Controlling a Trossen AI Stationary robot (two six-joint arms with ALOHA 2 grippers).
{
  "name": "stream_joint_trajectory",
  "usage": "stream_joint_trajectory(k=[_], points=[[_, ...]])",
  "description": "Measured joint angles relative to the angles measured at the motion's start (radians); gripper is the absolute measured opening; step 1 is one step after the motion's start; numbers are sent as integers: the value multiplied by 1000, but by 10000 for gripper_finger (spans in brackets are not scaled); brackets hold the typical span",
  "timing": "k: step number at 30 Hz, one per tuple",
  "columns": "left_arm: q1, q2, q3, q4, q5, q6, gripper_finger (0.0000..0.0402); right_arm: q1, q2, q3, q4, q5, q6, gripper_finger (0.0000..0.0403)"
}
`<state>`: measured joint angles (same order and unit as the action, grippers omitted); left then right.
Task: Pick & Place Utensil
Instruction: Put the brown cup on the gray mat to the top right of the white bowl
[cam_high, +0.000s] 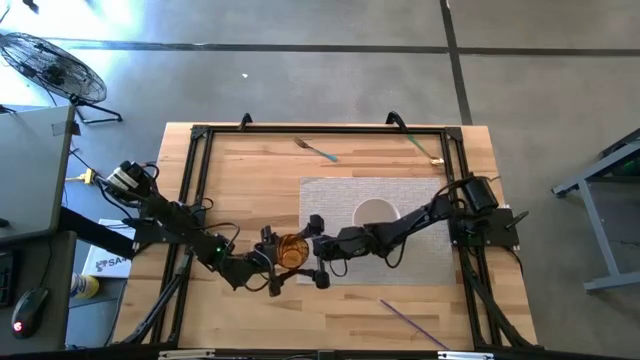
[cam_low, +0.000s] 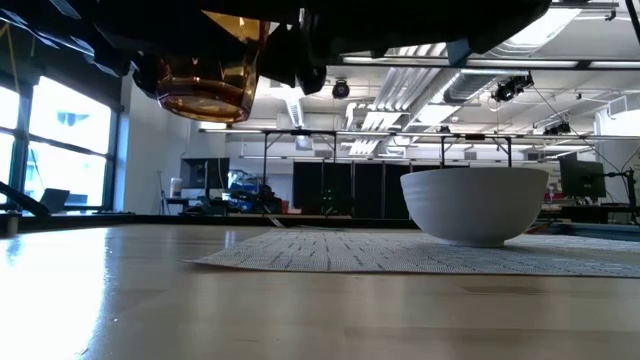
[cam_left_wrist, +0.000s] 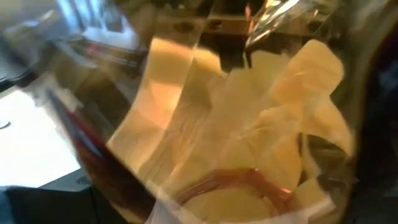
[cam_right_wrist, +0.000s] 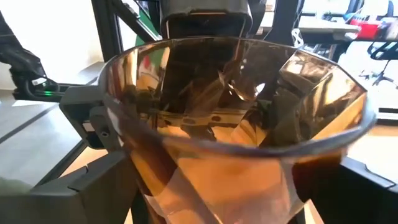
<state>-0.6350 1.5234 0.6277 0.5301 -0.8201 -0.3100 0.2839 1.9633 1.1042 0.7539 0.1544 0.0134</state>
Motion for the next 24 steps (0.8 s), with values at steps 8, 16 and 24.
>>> stream_joint_trajectory(k=[8, 16, 24], points=[[-1, 0, 1, 29, -1, 9, 344, 15, 0, 0, 28, 40, -22, 384], [-1, -1, 0, 58, 7, 18, 344, 17, 0, -1, 65, 56, -30, 385], [-1, -1, 0, 61, 8, 11, 344, 20, -2, -1, 69, 79, -76, 397]])
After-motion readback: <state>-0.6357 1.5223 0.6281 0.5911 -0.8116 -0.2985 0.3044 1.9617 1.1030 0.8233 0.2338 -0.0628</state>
